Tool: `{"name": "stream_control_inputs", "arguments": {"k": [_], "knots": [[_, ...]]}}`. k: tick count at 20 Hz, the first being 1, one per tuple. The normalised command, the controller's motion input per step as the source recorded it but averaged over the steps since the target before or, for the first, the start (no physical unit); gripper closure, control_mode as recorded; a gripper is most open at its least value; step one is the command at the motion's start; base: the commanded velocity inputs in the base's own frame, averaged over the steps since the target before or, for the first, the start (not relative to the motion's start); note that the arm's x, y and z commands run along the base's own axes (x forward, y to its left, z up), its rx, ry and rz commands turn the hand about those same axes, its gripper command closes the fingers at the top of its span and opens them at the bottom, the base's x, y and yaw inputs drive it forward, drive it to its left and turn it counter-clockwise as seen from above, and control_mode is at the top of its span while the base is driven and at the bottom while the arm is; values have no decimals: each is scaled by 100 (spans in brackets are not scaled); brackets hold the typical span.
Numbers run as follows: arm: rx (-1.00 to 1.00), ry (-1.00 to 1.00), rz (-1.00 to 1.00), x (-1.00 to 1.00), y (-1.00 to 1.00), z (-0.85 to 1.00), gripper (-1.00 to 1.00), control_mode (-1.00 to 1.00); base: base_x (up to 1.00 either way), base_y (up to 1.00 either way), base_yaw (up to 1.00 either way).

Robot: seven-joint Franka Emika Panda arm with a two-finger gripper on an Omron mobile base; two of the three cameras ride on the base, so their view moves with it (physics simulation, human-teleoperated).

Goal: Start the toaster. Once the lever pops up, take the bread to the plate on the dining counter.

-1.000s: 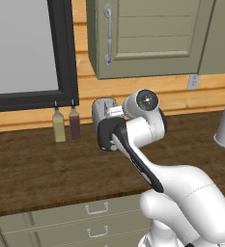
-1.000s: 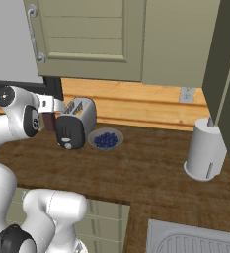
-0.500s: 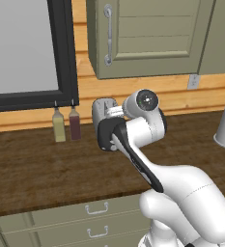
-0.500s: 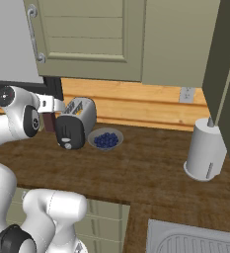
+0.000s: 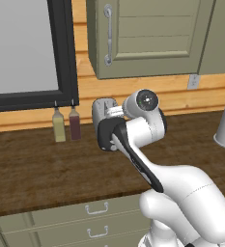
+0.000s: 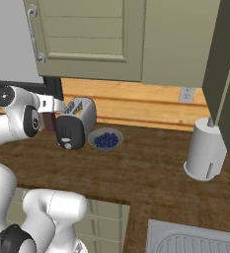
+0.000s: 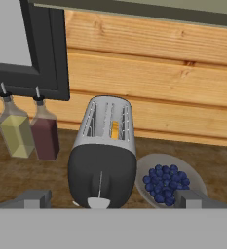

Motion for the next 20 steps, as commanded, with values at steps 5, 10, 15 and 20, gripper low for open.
{"name": "stream_control_inputs", "arguments": {"k": [5, 10, 15, 20], "knots": [[0, 0, 0, 0, 0, 0, -100, -100, 0, 0, 0], [0, 0, 0, 0, 0, 0, -100, -100, 0, 0, 0], [0, 0, 0, 0, 0, 0, -100, -100, 0, 0, 0], [0, 0, 0, 0, 0, 0, -100, -100, 0, 0, 0]]}}
